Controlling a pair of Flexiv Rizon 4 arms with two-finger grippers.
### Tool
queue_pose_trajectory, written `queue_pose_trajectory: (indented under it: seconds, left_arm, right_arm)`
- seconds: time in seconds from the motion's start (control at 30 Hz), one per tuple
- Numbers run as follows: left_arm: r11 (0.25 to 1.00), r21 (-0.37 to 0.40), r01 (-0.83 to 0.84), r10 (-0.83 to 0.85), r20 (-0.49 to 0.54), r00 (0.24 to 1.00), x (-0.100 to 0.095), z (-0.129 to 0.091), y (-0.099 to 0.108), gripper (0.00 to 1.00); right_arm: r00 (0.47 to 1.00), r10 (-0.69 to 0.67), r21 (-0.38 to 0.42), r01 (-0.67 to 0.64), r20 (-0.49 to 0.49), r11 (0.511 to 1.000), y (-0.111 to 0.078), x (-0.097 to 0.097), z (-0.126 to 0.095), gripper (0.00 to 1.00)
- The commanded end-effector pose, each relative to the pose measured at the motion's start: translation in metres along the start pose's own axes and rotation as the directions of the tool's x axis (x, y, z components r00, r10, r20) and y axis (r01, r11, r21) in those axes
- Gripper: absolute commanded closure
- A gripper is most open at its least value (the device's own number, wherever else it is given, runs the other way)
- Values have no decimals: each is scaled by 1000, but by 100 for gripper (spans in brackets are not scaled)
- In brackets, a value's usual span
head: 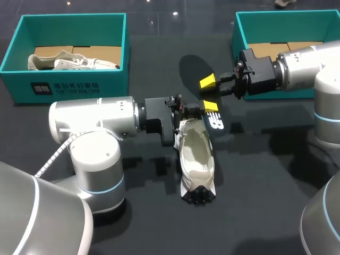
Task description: Take the shoe out of the shoebox, open the shoe tongue, remove and reinsert the insole, then place the shoe into the shoebox
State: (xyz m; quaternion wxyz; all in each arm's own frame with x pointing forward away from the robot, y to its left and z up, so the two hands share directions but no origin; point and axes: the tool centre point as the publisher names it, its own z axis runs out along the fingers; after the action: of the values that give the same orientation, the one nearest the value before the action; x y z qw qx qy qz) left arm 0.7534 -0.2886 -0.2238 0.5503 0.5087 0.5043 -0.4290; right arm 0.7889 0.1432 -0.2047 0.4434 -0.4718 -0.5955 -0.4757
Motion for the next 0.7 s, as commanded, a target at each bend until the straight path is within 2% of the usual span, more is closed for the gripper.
queue_pose_trajectory:
  seconds: [0.03, 0.1, 0.17, 0.23, 0.33, 0.43, 0.7]
  left_arm:
    - [1000, -15, -6, 6, 6, 1000, -1, -1, -4, 100]
    - [1000, -17, -8, 8, 8, 1000, -2, -1, -4, 100]
    - [1000, -18, -10, 11, 9, 1000, -2, -2, -4, 100]
    - [1000, -19, -13, 13, 9, 1000, -2, -2, -4, 100]
    - [1000, -21, -13, 13, 10, 1000, -2, -2, -4, 100]
    - [1000, -20, -13, 13, 9, 1000, -2, -2, -4, 100]
    - [1000, -25, -13, 13, 3, 1000, 0, -4, -4, 100]
  right_arm:
    - [1000, 6, -4, -6, -5, 1000, -2, -3, -2, 60]
    - [1000, 10, -10, -10, -10, 1000, -3, -5, -3, 62]
    - [1000, 12, -14, -12, -13, 1000, -3, -6, -4, 68]
    - [1000, 13, -15, -14, -15, 1000, -4, -7, -4, 79]
    - [1000, 17, -18, -17, -20, 1000, -4, -8, -4, 86]
    - [1000, 19, -19, -20, -22, 1000, -4, -8, -4, 100]
    - [999, 34, -23, -35, -31, 999, -3, -10, -3, 100]
